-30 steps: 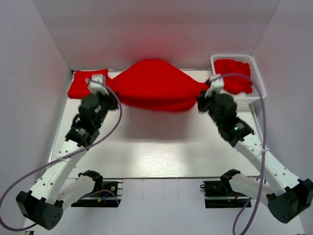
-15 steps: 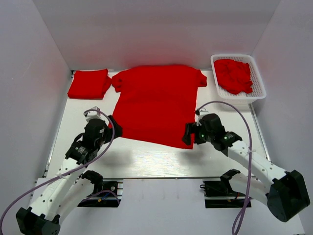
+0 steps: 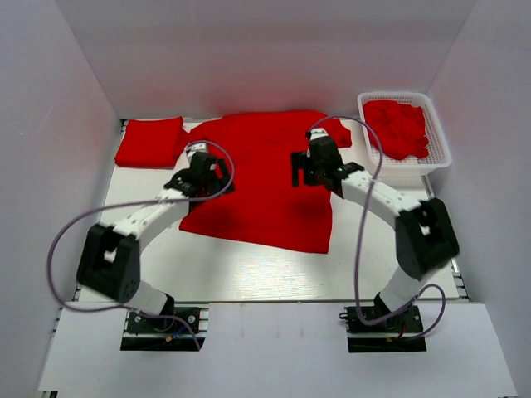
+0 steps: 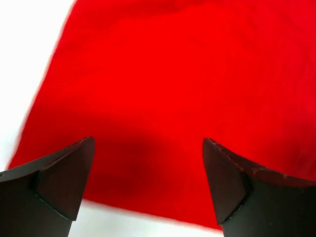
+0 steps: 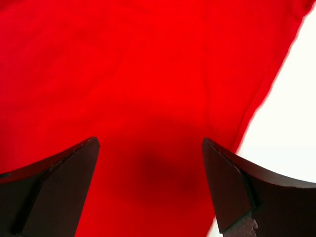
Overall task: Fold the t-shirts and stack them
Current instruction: Flatten out the tshirt, then grap the side of the flattened tshirt closest away from the robot with both arms, then fold the flattened tshirt in 1/3 of the way
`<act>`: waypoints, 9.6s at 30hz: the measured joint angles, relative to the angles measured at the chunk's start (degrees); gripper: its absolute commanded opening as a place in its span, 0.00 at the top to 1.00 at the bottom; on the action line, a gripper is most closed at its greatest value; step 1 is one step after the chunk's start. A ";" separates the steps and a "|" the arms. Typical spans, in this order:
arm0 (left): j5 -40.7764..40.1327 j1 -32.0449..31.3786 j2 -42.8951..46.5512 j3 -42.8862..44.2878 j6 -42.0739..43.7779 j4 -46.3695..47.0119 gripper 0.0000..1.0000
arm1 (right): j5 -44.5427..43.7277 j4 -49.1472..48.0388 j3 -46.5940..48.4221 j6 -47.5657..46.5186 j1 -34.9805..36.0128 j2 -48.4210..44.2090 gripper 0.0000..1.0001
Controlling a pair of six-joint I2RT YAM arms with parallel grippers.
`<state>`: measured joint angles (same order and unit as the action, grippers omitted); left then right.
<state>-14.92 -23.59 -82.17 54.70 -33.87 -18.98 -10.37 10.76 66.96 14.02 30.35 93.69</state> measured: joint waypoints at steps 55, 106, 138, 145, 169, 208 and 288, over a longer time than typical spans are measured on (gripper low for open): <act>2.23 13.20 4.76 -15.91 -3.65 -5.88 0.00 | -2.80 0.13 7.91 0.92 10.25 4.85 0.10; 21.57 15.15 -52.06 50.88 20.55 6.58 0.00 | 15.43 13.44 40.89 -7.67 -21.94 36.13 0.10; 4.24 14.49 21.68 -24.92 -5.57 -9.01 0.11 | 5.11 6.56 -24.83 6.84 -13.90 -32.13 0.10; 1.77 14.51 17.64 -26.45 -6.73 -5.55 0.28 | 4.07 7.61 -26.23 8.28 -14.10 -32.09 0.10; 2.27 14.62 8.66 -26.49 -3.58 8.85 1.00 | 2.47 20.28 -32.37 14.69 -14.14 -39.52 0.10; 7.34 14.47 36.94 -35.06 -8.07 -11.85 1.00 | 9.77 33.42 -39.80 31.50 -14.08 -56.57 1.00; -1.27 14.82 -1.99 -4.28 -12.09 -2.71 1.00 | 1.49 3.50 -1.44 5.88 -17.40 -8.17 1.00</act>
<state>-16.19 -8.78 -84.16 50.41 -45.95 -21.69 -8.88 14.26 65.52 19.90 12.95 85.52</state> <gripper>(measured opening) 0.027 0.009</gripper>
